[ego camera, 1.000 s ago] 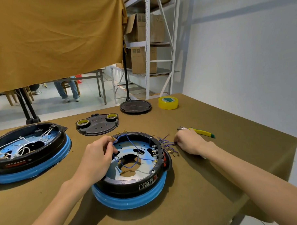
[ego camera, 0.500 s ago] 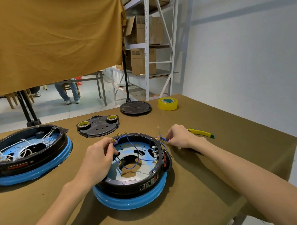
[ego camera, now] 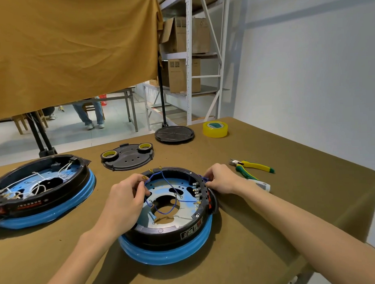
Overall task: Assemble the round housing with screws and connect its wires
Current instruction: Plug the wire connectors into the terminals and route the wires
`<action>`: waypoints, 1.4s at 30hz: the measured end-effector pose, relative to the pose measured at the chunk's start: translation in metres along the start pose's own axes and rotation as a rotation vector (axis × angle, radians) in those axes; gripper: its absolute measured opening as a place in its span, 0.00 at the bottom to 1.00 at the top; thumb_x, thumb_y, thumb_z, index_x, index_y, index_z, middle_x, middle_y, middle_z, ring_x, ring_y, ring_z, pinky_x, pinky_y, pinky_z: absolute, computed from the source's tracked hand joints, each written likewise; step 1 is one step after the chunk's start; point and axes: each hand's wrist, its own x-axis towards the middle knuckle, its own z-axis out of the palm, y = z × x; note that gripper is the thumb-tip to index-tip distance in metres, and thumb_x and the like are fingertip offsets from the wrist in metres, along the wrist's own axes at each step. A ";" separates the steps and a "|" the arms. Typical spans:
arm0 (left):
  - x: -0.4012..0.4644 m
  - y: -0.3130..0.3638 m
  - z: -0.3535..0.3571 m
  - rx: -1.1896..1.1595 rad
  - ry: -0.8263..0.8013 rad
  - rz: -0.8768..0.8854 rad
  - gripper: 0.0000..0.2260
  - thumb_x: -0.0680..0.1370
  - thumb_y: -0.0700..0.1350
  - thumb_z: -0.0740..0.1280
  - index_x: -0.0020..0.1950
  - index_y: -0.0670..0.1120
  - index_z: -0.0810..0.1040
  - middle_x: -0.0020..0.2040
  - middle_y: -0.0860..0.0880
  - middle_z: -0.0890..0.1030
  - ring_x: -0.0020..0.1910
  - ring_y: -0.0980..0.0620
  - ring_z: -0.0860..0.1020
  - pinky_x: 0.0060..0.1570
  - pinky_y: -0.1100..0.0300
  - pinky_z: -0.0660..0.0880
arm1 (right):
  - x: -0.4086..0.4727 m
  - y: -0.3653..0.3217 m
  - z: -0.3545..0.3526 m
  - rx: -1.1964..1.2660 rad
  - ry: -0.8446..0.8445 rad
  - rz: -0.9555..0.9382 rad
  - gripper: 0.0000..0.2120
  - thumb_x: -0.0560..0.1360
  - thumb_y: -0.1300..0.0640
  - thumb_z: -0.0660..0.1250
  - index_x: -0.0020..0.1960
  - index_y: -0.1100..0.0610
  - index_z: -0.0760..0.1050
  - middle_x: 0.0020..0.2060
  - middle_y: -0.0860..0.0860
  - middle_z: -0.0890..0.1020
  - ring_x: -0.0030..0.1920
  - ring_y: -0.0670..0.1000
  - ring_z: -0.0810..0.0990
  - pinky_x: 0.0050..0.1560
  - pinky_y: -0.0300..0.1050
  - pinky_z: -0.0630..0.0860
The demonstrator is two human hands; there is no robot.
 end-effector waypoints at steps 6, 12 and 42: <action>-0.003 0.001 -0.001 0.001 0.006 0.002 0.08 0.85 0.42 0.62 0.59 0.51 0.80 0.41 0.57 0.83 0.45 0.67 0.80 0.38 0.76 0.73 | -0.006 0.020 -0.011 -0.169 0.209 0.078 0.14 0.81 0.56 0.63 0.64 0.56 0.80 0.60 0.56 0.81 0.58 0.56 0.80 0.60 0.49 0.76; -0.003 0.005 -0.002 0.004 0.011 0.007 0.08 0.85 0.41 0.62 0.57 0.50 0.80 0.40 0.56 0.83 0.44 0.67 0.79 0.37 0.75 0.73 | -0.009 0.042 -0.010 -0.477 0.193 0.213 0.05 0.80 0.60 0.65 0.55 0.57 0.77 0.54 0.56 0.81 0.49 0.56 0.80 0.42 0.48 0.76; 0.005 0.024 -0.024 -0.457 0.138 -0.045 0.05 0.82 0.48 0.69 0.58 0.51 0.79 0.44 0.56 0.88 0.36 0.56 0.83 0.40 0.67 0.79 | -0.048 -0.081 0.014 0.810 0.110 -0.385 0.14 0.84 0.57 0.64 0.44 0.63 0.81 0.30 0.55 0.80 0.32 0.49 0.79 0.41 0.38 0.76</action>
